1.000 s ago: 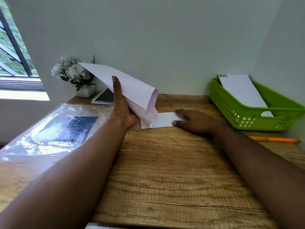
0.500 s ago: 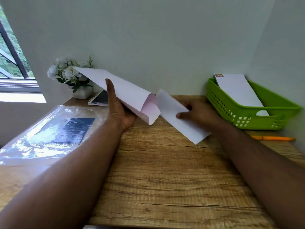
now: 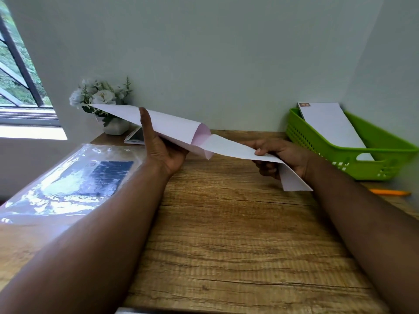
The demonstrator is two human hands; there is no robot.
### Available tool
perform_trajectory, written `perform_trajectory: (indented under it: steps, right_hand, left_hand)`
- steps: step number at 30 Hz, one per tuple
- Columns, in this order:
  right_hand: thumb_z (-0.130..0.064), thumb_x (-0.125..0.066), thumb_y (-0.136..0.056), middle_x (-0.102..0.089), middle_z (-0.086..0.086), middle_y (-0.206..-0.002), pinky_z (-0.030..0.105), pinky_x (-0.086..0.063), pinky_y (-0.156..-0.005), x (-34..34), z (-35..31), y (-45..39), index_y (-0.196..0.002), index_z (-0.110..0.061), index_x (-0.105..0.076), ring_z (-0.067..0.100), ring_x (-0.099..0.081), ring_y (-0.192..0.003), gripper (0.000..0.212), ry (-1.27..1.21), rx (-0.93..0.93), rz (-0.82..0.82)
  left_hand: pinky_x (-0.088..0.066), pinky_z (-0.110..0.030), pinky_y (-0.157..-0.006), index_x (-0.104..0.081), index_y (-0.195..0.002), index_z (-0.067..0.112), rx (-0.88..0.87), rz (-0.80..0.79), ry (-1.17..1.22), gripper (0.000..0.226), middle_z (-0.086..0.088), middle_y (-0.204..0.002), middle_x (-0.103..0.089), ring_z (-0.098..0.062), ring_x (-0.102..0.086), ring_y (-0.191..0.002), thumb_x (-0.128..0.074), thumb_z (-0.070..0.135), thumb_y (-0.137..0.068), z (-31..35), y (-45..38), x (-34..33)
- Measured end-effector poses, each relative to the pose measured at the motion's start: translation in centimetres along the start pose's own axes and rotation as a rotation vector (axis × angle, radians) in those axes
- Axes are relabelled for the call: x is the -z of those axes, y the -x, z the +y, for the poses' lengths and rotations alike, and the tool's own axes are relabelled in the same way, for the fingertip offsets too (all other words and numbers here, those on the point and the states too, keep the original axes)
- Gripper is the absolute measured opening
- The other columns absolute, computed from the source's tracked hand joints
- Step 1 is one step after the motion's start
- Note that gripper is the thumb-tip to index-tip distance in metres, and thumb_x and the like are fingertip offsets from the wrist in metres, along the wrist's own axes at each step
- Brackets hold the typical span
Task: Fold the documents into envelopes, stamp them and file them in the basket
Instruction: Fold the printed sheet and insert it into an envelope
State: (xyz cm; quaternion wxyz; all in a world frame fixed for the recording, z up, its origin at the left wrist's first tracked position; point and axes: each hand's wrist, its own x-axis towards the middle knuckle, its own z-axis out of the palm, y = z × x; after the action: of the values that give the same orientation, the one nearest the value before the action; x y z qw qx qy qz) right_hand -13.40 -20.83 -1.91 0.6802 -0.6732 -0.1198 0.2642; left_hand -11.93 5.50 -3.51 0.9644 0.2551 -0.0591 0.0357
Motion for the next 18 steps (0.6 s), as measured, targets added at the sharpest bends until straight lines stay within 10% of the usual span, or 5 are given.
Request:
perform_trajectory:
  steps: [6, 11, 18]
  right_hand:
    - [-0.011, -0.051, -0.080, -0.058, 0.003, -0.068, 0.019, -0.042, -0.040, -1.0, 0.3, -0.7, -0.128, -0.008, -0.055, 0.008, -0.048, -0.048, 0.049, -0.012, -0.028, -0.026]
    - [-0.022, -0.071, -0.078, -0.069, 0.009, -0.113, 0.032, -0.056, -0.063, -3.0, 0.9, -1.8, -0.129, -0.023, -0.054, 0.018, -0.067, -0.083, 0.054, 0.004, -0.040, 0.054]
    - [-0.019, -0.073, -0.074, -0.069, 0.000, -0.086, 0.028, -0.050, -0.065, -1.2, -0.2, 0.0, -0.121, -0.025, -0.059, 0.011, -0.064, -0.075, 0.050, 0.224, -0.038, 0.129]
  left_hand:
    - [-0.044, -0.062, -0.097, -0.050, -0.136, 0.013, -0.005, -0.019, -0.049, 0.104, -0.015, -0.115, -0.061, -0.037, -0.057, -0.118, -0.078, 0.065, -0.050, -0.7, 0.1, -0.1]
    - [-0.044, -0.059, -0.099, -0.055, -0.123, 0.013, 0.034, -0.086, -0.102, 0.078, -0.015, -0.101, -0.065, -0.035, -0.059, -0.105, -0.065, 0.065, -0.066, -1.9, 0.2, -0.4]
    - [-0.044, -0.057, -0.099, -0.052, -0.123, 0.013, -0.023, -0.101, -0.126, 0.075, -0.015, -0.103, -0.062, -0.034, -0.058, -0.104, -0.064, 0.065, -0.071, -1.0, -0.4, 0.2]
